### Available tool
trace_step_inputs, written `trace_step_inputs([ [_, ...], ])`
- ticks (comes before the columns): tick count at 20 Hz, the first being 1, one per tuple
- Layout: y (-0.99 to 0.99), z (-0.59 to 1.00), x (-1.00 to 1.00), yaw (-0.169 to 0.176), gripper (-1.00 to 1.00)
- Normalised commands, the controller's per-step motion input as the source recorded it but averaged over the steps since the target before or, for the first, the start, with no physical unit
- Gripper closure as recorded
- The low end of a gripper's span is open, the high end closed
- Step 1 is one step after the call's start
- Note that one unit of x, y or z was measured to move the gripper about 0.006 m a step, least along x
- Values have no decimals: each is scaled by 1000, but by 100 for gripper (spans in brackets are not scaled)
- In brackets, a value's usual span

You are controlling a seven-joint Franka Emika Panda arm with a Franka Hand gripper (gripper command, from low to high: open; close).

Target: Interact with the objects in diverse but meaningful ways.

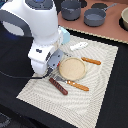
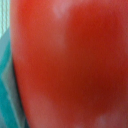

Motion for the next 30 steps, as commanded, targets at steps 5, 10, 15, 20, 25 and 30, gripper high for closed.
trace_step_inputs([
  [5, -670, 681, -109, 0, 100],
  [10, -820, 250, 6, 0, 100],
  [15, -851, 5, 102, -15, 100],
  [20, -832, -36, 137, -21, 100],
  [25, -641, -57, 186, -15, 100],
  [30, -99, -3, 417, 0, -100],
])
